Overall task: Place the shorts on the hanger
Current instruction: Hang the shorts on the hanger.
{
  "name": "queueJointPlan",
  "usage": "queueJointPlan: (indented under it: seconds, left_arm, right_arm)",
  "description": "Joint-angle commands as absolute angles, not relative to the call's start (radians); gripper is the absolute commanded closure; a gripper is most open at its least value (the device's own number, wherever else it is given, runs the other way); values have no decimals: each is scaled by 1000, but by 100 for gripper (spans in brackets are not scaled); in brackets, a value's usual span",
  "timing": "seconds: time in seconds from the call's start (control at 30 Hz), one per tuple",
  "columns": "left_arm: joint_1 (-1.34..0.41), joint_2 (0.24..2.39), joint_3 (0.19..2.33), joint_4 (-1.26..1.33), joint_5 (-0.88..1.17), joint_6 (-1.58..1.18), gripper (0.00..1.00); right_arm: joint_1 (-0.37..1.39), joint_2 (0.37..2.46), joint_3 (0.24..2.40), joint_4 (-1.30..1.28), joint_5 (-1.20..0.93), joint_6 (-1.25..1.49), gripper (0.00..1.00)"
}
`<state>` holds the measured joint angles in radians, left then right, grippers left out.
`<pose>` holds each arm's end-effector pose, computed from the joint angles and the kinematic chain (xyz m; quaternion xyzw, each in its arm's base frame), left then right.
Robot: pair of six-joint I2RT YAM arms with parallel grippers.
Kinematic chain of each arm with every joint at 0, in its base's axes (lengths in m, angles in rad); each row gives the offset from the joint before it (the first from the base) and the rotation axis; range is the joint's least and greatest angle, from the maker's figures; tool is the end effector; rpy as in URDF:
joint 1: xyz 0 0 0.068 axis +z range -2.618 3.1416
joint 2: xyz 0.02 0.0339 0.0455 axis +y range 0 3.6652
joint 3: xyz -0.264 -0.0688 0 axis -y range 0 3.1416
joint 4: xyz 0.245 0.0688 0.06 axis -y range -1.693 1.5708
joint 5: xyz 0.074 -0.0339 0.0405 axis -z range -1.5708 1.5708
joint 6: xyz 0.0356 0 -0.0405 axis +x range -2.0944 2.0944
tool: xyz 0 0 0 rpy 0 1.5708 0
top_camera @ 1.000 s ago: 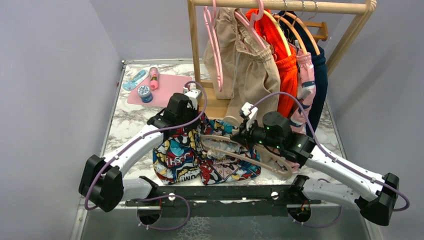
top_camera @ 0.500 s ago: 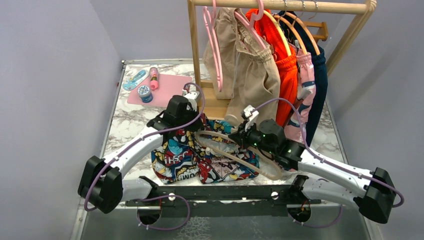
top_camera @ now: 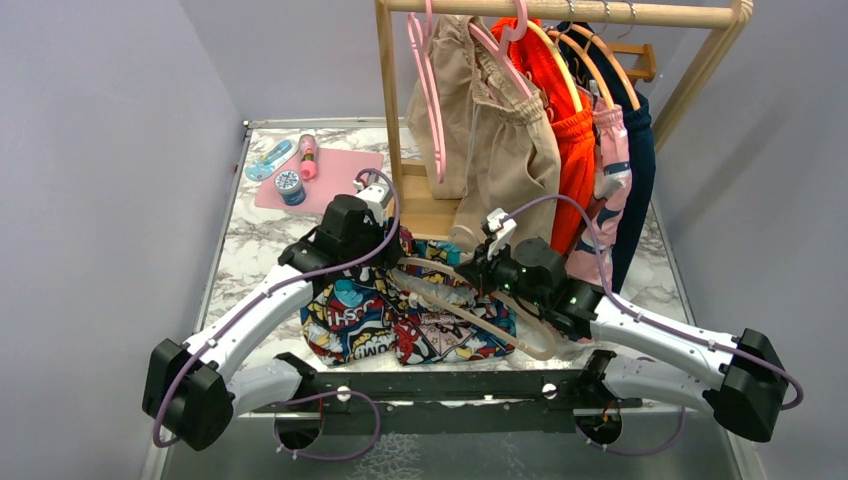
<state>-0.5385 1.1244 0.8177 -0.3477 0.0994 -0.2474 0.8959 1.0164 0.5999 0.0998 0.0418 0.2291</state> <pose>0.2081 -0.1284 0.2683 0.1517 0.8831 -0.2103 0.3911 0.1470 0.1814 0.2596 -0.2534 0.7690 0.2985 0.5053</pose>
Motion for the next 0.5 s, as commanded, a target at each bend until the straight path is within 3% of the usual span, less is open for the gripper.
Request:
queueJointPlan:
  seconds: [0.0,0.47]
  left_arm:
    - [-537,1090,818,-387,-29,-176,34]
    - [-588,1033,709,-189,-15,220,33]
  right_arm:
    - [899,1013,599,121,102,239,99]
    - [899,1011,600,95,85,233,99]
